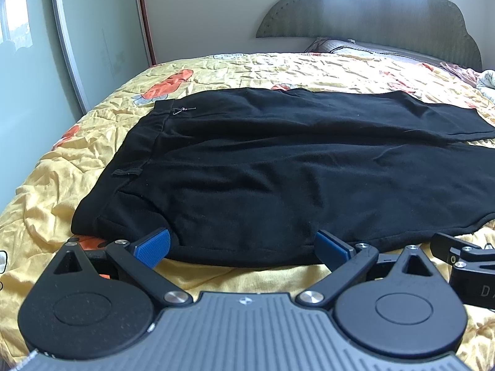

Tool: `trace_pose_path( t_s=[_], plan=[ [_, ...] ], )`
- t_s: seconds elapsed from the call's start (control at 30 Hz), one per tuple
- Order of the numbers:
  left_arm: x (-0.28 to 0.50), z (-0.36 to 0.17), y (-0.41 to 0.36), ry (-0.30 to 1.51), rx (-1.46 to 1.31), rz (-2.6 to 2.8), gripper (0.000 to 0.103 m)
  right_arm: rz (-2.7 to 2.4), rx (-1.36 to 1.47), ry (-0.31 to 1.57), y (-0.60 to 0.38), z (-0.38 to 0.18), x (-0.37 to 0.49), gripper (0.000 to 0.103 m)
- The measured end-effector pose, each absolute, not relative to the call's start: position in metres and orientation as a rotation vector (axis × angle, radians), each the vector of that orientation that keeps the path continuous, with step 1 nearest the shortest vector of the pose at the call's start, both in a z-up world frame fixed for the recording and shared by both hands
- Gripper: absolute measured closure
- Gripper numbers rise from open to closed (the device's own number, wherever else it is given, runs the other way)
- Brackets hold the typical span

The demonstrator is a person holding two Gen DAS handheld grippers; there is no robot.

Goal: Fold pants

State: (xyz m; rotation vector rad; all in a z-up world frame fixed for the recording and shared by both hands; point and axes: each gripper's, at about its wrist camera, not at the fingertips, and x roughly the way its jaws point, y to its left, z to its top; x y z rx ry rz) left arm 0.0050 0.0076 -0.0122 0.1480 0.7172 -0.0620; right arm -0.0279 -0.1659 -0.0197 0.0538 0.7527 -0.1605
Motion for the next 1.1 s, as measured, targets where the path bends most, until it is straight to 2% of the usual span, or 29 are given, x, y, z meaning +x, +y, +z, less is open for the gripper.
trace_pose_path(
  t_s=[0.77,0.87,0.97,1.1],
  plan=[
    [0.008,-0.014,0.007,0.733,0.161,-0.063,0.002,-0.121,0.067,0.759,-0.165,-0.019,-0.021,0.0],
    [0.015,-0.009,0.013,0.72,0.159,-0.042,0.002,-0.039,0.121,0.663,-0.172,0.0,-0.015,0.0],
    [0.03,-0.001,0.028,0.715,0.16,-0.004,0.002,0.145,0.121,0.483,-0.176,0.028,0.005,0.0],
    [0.061,0.004,0.051,0.77,0.131,-0.011,0.002,0.36,-0.062,0.486,-0.159,0.042,0.076,0.0]
  ],
)
